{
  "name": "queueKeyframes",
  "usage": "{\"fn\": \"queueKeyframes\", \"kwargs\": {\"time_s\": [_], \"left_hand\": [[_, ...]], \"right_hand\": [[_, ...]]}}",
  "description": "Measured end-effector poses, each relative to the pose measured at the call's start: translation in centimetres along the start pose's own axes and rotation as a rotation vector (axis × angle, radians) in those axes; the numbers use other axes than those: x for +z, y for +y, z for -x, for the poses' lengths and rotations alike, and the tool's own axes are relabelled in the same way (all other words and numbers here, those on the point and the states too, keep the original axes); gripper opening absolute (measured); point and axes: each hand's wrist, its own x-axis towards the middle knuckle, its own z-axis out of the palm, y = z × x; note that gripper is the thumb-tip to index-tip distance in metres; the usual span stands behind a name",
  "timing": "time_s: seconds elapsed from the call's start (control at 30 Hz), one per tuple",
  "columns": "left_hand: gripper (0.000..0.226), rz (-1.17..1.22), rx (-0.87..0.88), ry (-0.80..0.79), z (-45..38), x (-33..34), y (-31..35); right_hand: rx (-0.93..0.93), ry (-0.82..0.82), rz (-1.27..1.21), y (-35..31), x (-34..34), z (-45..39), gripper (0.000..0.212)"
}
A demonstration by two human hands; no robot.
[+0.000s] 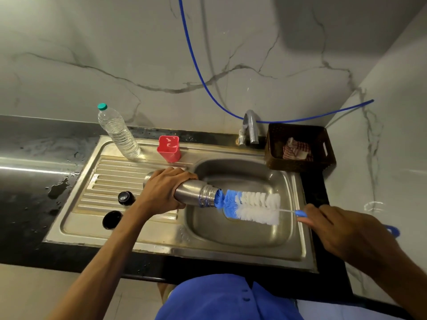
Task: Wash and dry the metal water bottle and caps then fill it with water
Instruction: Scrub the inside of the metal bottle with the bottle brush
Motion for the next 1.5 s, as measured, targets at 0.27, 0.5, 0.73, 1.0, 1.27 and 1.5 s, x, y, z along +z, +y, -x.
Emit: {"fn": "queueKeyframes", "kwargs": {"time_s": [0.27,0.5,0.73,1.0,1.27,1.5], "left_hand": [[0.087,-0.201,-0.066,0.064,-0.8,-2.0,-4.0],[0.087,-0.106,-0.175,0.092,-0.3,-2.3,-5.0],[0.083,0.043,-0.487,0.232,3.8,-1.6,-6.8],[0.055,0.270,-0.757,0.362,8.7,-4.2,-10.7],[0.064,0.350,-0.861,0.394,14.0,-6.7,-15.6],[0.070,0.391,-0.799,0.315,18.1,-9.5,-21.7]], "right_hand": [[0.157,-0.083,0.222,5.6,-1.9,2.8,0.040],[0.252,-0.098,0.100,3.6,-1.5,-1.4,0.043],[0.482,-0.238,-0.243,0.8,2.0,-6.0,0.023],[0.356,-0.138,0.071,-0.2,2.0,-14.9,0.025],[0.200,-0.109,0.376,-2.7,0.3,-28.2,0.016],[0.261,-0.101,0.319,-4.3,0.5,-36.7,0.011]]}}
